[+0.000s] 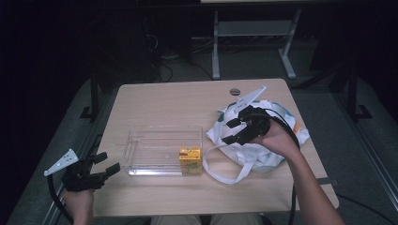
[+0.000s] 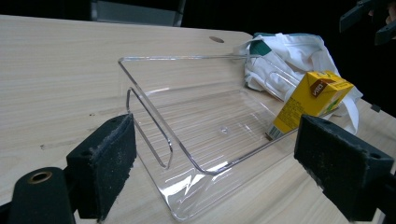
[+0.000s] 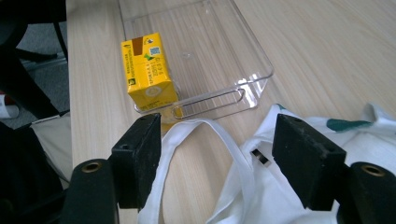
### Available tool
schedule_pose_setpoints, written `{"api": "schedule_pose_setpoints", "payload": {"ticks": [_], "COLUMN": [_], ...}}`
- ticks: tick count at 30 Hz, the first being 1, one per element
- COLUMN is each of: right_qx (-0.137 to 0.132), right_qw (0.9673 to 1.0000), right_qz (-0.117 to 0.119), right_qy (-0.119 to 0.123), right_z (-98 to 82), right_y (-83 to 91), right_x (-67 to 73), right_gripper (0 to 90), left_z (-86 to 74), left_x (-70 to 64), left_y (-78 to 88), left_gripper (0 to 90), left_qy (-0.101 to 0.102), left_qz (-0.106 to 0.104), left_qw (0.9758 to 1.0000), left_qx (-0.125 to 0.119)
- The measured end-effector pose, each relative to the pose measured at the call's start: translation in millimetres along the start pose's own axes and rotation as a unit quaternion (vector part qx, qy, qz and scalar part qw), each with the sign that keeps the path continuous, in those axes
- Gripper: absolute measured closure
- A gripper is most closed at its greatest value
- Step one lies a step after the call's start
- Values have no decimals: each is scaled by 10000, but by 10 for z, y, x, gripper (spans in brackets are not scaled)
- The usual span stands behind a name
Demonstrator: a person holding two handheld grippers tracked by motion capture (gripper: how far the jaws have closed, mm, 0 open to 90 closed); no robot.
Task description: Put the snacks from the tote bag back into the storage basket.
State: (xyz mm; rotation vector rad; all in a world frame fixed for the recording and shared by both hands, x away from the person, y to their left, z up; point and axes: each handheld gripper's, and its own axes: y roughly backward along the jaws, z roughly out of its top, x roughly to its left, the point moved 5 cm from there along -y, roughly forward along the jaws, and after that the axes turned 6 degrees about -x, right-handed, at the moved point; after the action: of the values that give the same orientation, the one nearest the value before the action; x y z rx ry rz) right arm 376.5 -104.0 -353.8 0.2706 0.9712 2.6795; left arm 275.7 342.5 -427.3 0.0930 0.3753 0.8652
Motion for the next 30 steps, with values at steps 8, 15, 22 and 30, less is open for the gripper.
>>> {"api": "schedule_pose_setpoints", "payload": {"ticks": [8, 15, 22, 30], "right_qx": [-94, -169, -211, -309], "right_qw": [9998, 9993, 9986, 9972], "right_qz": [-147, -230, -319, -425], "right_qy": [-136, -255, -371, -524], "right_z": [-106, -221, -362, -510], "right_y": [103, 176, 266, 385], "right_x": [-29, -64, -85, -66], "right_gripper": [311, 302, 301, 291], "left_z": [-2, -3, -5, -6], "left_x": [-9, -4, -4, -14], "left_y": [-9, -15, -19, -26], "left_gripper": [126, 126, 126, 126], "left_qy": [14, -2, 16, -5], "left_qz": [-1, -6, -1, -1], "left_qw": [10000, 10000, 10000, 10000], "left_qx": [0, 20, 24, 46]}}
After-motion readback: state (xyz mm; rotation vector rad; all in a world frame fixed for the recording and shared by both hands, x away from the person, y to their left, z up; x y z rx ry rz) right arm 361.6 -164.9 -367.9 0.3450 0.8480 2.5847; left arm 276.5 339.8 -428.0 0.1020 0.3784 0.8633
